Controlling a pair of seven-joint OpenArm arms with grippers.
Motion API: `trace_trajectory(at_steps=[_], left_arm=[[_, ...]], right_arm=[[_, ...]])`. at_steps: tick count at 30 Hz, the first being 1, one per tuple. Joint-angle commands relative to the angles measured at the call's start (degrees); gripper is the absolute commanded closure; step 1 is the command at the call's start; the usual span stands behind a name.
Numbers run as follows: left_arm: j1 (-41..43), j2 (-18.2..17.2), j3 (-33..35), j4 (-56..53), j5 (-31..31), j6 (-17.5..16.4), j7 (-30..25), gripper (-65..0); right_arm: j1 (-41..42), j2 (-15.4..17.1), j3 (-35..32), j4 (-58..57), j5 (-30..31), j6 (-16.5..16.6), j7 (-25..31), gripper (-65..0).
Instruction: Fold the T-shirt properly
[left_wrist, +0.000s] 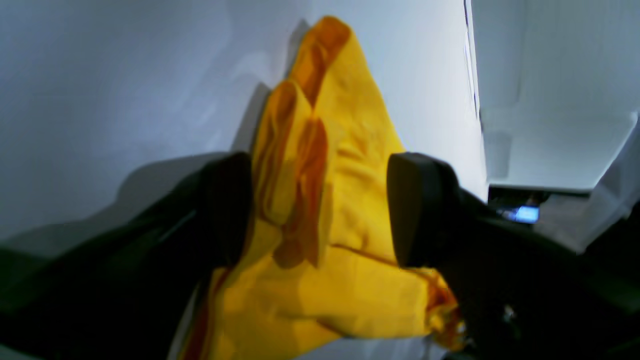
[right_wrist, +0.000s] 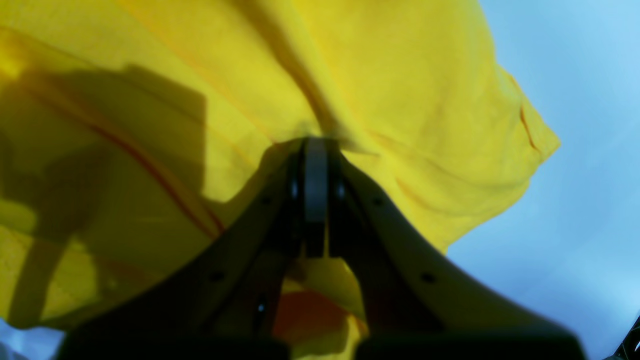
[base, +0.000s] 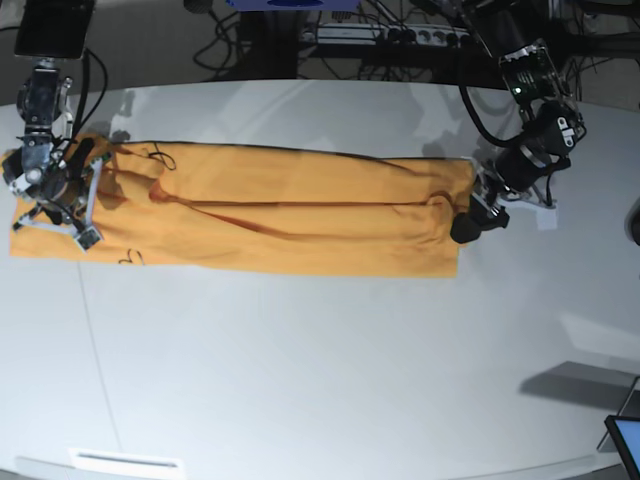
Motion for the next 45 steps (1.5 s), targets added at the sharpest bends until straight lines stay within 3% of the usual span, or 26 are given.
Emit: trace_trajectory(at_steps=[1, 7, 14, 21, 24, 26, 29, 30, 35, 41, 45], left_arm=[[-0.1, -0.2, -0.1, 0.3, -0.3, 1.7, 1.3, -40.6], [-1.4, -0.3, 0.5, 0.3, -0.2, 2.5, 1.3, -40.6], [-3.4, -1.5, 8.4, -0.1, 0.0, 2.7, 1.0, -40.6], [-3.3, -1.6, 8.6, 0.1, 0.0, 10.6, 0.9, -40.5], [-3.1, -2.2, 8.6, 0.3, 0.0, 11.6, 0.9, -40.0], [-3.0, -2.5, 8.7, 0.3, 0.0, 11.6, 0.9, -35.9], [-3.2, -2.5, 8.8, 0.1, 0.0, 11.7, 0.9, -20.5], [-3.3, -2.5, 9.0, -0.1, 0.0, 11.7, 0.9, -18.0], [-3.3, -2.5, 9.2, -0.1, 0.0, 11.7, 1.0, -17.6], [-2.9, -2.5, 9.2, -0.1, 0.0, 11.8, 1.0, 0.0], [-2.8, -3.4, 9.2, 0.0, 0.0, 11.8, 1.0, 0.0]], right_arm=[[-0.3, 0.4, 0.2, 0.1, 0.4, 1.0, -1.3, 0.0], [-0.3, 0.4, 0.2, 0.1, 0.4, 1.0, -1.3, 0.0], [-0.3, 0.4, 0.2, 0.1, 0.4, 1.0, -1.3, 0.0], [0.0, 0.4, 0.2, 0.1, 0.4, 1.0, -1.3, 0.0], [0.2, 0.4, 0.2, 0.1, 0.4, 1.0, -1.4, 0.0], [0.2, 0.4, 0.3, 0.1, 0.4, 1.0, -1.4, 0.0], [0.2, 0.4, 0.3, 0.1, 0.4, 1.0, -1.3, 0.0], [0.2, 0.4, 0.3, 0.1, 0.4, 1.0, -1.3, 0.0], [0.2, 0.4, 0.3, 0.1, 0.4, 1.0, -1.3, 0.0], [0.2, 0.4, 0.3, 0.1, 0.4, 1.0, -1.3, 0.0], [0.2, 0.4, 0.3, 0.1, 0.4, 1.0, -1.3, 0.0]])
